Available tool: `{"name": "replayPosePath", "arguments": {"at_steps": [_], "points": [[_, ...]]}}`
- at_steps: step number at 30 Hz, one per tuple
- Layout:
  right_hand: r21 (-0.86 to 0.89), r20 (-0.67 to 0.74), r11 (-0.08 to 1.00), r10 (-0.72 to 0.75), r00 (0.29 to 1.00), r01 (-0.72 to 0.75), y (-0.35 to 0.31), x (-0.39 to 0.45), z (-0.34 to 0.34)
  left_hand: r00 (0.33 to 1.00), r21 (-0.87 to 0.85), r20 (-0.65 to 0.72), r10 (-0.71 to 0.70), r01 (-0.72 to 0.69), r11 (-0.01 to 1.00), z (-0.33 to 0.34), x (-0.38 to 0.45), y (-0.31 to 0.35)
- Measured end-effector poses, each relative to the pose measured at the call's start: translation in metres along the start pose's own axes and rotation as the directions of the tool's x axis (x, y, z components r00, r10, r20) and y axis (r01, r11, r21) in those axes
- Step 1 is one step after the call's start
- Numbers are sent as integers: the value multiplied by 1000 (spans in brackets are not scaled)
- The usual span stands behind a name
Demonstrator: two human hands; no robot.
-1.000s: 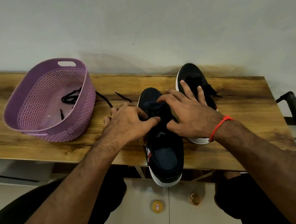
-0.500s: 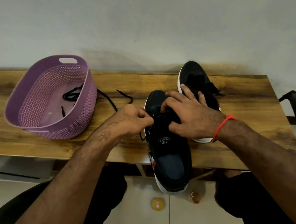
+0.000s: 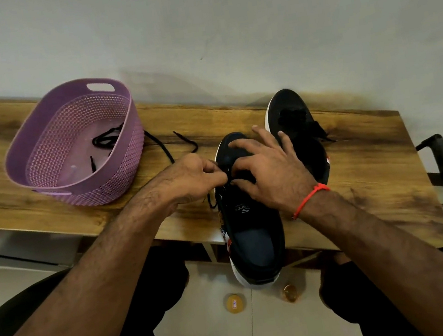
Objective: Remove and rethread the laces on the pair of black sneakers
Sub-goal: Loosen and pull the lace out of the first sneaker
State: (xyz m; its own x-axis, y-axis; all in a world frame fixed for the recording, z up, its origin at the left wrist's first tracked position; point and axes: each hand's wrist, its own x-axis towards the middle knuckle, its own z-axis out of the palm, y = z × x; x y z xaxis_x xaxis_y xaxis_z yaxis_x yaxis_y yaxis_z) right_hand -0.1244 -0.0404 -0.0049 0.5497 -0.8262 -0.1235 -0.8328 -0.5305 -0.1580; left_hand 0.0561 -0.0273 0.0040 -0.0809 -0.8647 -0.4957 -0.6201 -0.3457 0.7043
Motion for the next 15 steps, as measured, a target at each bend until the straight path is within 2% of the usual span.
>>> {"name": "replayPosePath", "arguments": {"at_steps": [2,3,4,6,8,10,12,15], "points": [[74,-43,997,-15,999,19,3,1,0,1000,12,-5,-8,8,1000,-1,-1,1],[167,-123,986,-1,992,22,7,3,-3,1000,20,-12,-13,13,1000,-2,-2,2],[278,-222,961,52,974,12,13,4,-8,1000,30,-19,-18,19,999,-2,-3,3],[443,-379,895,242,893,-55,27,6,-23,999,38,-35,-27,28,999,-2,-5,4],[470,-391,869,364,845,-157,39,7,-31,998,46,-47,-30,32,998,-1,-6,5],[478,-299,850,397,868,-224,42,5,-28,998,42,-40,-42,43,998,0,-6,6],[422,-263,894,281,923,-152,34,3,-20,998,40,-29,-49,50,998,0,-5,7],[183,-200,983,28,979,10,19,2,-12,999,33,-19,-49,50,998,0,-6,7]]}}
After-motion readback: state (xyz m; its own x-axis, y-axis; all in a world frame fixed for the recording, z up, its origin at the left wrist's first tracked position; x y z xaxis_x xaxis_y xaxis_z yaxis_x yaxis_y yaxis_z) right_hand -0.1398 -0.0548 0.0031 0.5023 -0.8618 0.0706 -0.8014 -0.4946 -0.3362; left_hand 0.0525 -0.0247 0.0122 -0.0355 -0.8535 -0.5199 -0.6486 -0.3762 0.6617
